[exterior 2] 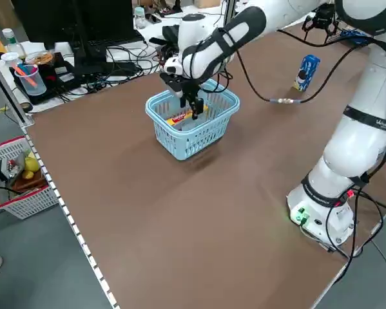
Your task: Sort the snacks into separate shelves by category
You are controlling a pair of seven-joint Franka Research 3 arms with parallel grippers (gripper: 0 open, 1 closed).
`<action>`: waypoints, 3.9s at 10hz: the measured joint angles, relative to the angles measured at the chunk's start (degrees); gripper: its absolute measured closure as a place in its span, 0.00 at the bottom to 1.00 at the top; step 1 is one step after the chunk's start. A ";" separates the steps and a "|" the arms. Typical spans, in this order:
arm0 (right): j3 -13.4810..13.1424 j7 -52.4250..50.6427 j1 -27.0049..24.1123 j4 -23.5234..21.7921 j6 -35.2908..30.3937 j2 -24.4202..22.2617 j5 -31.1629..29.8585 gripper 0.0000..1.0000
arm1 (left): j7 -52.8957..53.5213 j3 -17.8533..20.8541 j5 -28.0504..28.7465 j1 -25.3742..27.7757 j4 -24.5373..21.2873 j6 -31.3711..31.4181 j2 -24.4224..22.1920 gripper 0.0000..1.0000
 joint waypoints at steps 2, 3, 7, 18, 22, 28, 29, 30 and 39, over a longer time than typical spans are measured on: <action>-0.51 0.14 0.02 -1.07 2.90 0.10 0.00 0.00 | -0.03 0.01 0.00 0.00 -1.55 3.08 0.20 0.15; -0.85 0.68 0.12 -1.78 3.34 0.26 0.00 0.00 | -0.03 0.01 0.00 -0.01 -2.71 4.98 0.63 0.15; -3.17 3.13 1.12 -3.82 4.12 0.72 0.01 0.00 | -0.08 0.02 -0.03 -0.01 -4.77 8.46 1.66 0.15; -5.56 4.33 5.25 -5.31 5.71 2.21 0.25 0.00 | -0.12 0.02 -0.05 -0.70 -4.74 10.31 2.41 0.80; -5.75 4.69 5.77 -5.32 5.72 2.22 0.67 0.00 | -0.12 0.02 -0.05 -0.92 -4.56 10.31 2.40 0.83; -5.95 4.83 7.65 -6.62 6.32 1.91 1.21 0.00 | 0.12 0.00 2.96 -2.78 -1.66 -0.12 -4.70 0.83; -6.00 4.83 7.66 -6.92 6.33 1.65 1.24 0.00 | 0.12 0.05 4.06 -2.77 -0.79 -4.18 -7.36 0.83; -6.04 4.83 7.66 -7.34 6.33 1.20 1.25 0.00 | 0.07 0.16 4.69 -2.76 0.09 -8.05 -9.55 0.83; -6.10 4.83 8.16 -10.91 9.72 -0.14 1.28 0.00 | -4.47 -4.35 8.79 -4.94 26.48 -36.50 -7.62 0.83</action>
